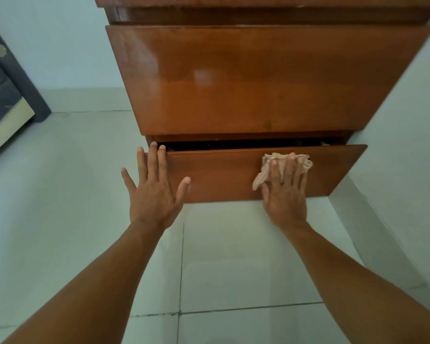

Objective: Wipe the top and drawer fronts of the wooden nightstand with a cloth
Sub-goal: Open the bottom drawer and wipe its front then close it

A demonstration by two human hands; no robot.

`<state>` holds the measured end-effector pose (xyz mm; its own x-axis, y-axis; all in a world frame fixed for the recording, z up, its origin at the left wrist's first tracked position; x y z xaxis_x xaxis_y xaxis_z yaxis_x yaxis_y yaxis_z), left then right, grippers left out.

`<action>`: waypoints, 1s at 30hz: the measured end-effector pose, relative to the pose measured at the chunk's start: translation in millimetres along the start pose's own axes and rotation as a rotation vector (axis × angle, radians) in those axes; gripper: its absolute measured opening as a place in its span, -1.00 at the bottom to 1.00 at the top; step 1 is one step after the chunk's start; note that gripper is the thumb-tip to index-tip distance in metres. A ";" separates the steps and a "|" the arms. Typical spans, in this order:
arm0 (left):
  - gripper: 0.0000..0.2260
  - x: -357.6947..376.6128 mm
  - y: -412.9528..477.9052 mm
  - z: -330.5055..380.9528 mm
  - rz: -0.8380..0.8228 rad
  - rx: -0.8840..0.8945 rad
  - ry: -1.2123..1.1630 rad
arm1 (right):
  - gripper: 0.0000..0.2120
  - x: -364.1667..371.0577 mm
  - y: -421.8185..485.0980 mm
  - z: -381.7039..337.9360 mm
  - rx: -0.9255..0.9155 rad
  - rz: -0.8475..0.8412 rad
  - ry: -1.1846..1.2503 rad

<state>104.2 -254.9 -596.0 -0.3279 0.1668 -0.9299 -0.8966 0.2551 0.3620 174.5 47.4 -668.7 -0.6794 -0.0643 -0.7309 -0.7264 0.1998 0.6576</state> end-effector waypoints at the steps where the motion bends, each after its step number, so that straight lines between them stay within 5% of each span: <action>1: -0.23 1.3 0.0 0.8 0.006 -0.008 -0.006 | -0.22 -5.0 0.4 13.2 0.006 -0.002 -0.016; 12: -0.19 5.9 -0.3 13.6 -0.003 -0.048 -0.007 | -0.27 -47.0 2.8 101.2 0.128 -0.028 -0.075; 18: -0.16 2.1 0.1 12.2 -0.047 -0.058 0.027 | -0.39 -63.9 14.7 67.7 0.355 0.218 0.297; 20: -0.16 0.5 0.1 11.0 -0.057 -0.062 0.022 | -0.46 -60.3 21.8 20.5 0.256 0.280 0.278; 25: -0.13 -3.5 0.9 8.2 -0.100 -0.045 0.038 | -0.34 -17.5 14.8 -129.9 -0.185 -0.124 0.190; 30: -0.14 -12.4 3.3 0.5 -0.155 0.030 0.108 | -0.29 -9.4 17.0 -106.4 -0.298 -0.132 0.059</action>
<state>105.5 -255.7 -583.2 -0.2179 0.0207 -0.9758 -0.9300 0.2988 0.2140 157.5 -52.7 -631.2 -0.5755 -0.1291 -0.8076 -0.8013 -0.1083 0.5884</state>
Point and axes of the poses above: each hand's wrist, its own y-axis towards the middle knuckle, its own x-axis out of the palm, z = x × y, the point moved 4 cm from there along y, towards the middle knuckle, and after that the axes turned 3 degrees about y, right-handed, at the moved point
